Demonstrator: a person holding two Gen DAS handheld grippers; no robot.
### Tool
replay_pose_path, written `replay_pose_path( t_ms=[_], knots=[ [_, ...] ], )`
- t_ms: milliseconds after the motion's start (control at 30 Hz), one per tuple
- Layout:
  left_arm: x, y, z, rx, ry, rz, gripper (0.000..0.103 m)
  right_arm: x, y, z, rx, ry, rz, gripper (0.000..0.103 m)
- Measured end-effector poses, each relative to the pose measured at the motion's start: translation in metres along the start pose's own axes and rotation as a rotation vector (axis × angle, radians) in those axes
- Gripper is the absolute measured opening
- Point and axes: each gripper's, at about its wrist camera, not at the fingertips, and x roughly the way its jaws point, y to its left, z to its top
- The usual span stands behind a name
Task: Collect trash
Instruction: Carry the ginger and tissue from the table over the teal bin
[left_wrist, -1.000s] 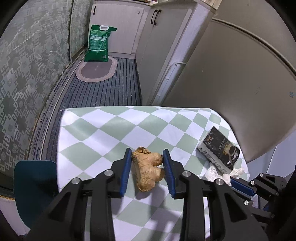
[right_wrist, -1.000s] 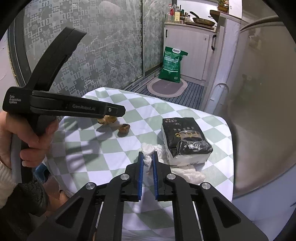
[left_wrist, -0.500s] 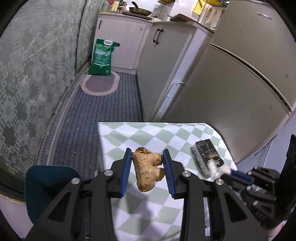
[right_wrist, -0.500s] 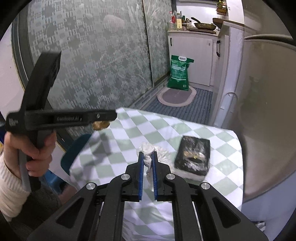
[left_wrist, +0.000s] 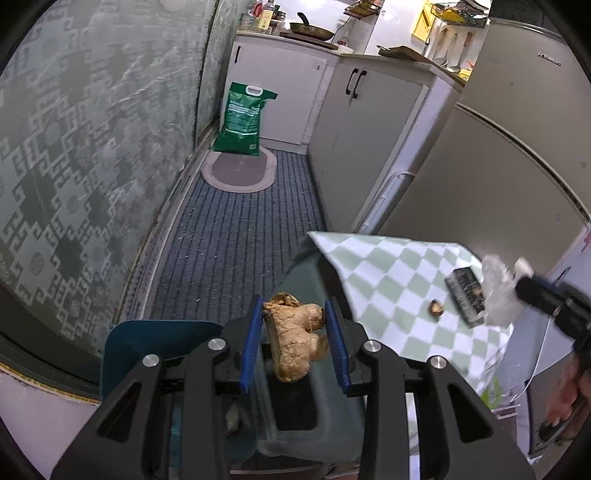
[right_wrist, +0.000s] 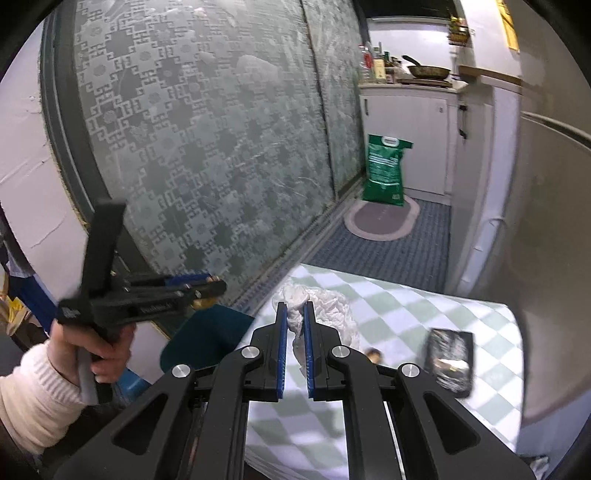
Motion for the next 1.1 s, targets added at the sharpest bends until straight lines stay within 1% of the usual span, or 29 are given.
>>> replay_pose_path(
  t_ms=[100, 333, 500, 667, 700, 767, 933, 1033, 1100],
  knots=[
    [-0.001, 0.014, -0.009, 0.011, 0.012, 0.02, 0.036, 0.01, 0.016, 0.006, -0.013, 0.003, 0.025, 0.008],
    [0.015, 0.049, -0.036, -0.004, 0.075, 0.041, 0.036, 0.043, 0.046, 0.014, -0.029, 0.042, 0.08, 0.008],
    [0.025, 0.079, -0.051, -0.034, 0.115, 0.05, 0.036, 0.071, 0.066, 0.012, -0.047, 0.081, 0.105, 0.008],
    [0.03, 0.101, -0.061, -0.065, 0.132, 0.052, 0.036, 0.094, 0.08, 0.01, -0.055, 0.12, 0.127, 0.008],
    [0.031, 0.103, -0.062, -0.073, 0.137, 0.049, 0.035, 0.098, 0.083, 0.01, -0.057, 0.126, 0.13, 0.008],
    [0.032, 0.106, -0.064, -0.077, 0.147, 0.04, 0.021, 0.107, 0.089, 0.01, -0.064, 0.141, 0.137, 0.008],
    [0.029, 0.11, -0.073, -0.055, 0.154, 0.048, 0.021, 0.124, 0.103, 0.008, -0.079, 0.171, 0.152, 0.008],
    [0.029, 0.114, -0.079, -0.041, 0.183, 0.046, 0.018, 0.131, 0.111, 0.006, -0.092, 0.189, 0.162, 0.008],
    [0.03, 0.118, -0.083, -0.036, 0.196, 0.05, 0.018, 0.136, 0.116, 0.004, -0.103, 0.201, 0.164, 0.008]
  ],
)
